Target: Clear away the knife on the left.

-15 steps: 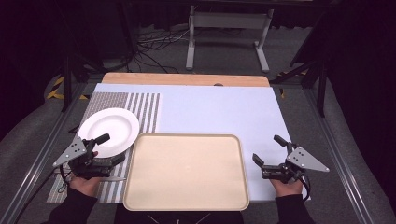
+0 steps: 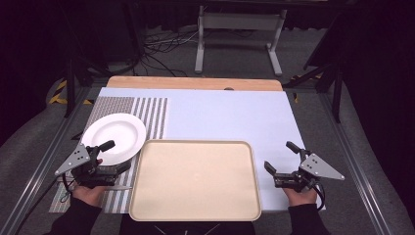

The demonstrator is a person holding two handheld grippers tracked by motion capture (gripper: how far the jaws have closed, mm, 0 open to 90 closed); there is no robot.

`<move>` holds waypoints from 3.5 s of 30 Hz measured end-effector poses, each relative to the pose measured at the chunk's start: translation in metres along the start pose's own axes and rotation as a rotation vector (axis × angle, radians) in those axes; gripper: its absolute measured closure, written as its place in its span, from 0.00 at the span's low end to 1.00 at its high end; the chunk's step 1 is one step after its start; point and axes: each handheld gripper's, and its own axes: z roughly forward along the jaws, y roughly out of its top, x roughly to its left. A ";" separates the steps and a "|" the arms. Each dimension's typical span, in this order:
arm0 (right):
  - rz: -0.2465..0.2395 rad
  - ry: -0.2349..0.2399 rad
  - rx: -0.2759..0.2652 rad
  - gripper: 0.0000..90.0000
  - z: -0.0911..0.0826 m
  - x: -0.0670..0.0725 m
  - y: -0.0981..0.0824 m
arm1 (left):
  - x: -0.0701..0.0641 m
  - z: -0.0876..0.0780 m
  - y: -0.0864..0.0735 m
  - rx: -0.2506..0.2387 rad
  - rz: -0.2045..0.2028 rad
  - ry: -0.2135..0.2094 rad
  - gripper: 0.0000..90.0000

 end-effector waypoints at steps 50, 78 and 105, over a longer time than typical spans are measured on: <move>0.042 0.062 0.021 0.03 0.006 -0.003 -0.003 | 0.049 -0.051 0.052 0.771 0.256 -0.114 0.04; 0.041 0.071 0.031 0.03 0.007 -0.003 -0.004 | 0.052 -0.026 0.047 1.132 0.380 -0.167 0.08; 0.052 0.063 0.033 0.02 0.007 -0.001 -0.004 | 0.060 -0.007 0.027 1.353 0.487 -0.280 0.43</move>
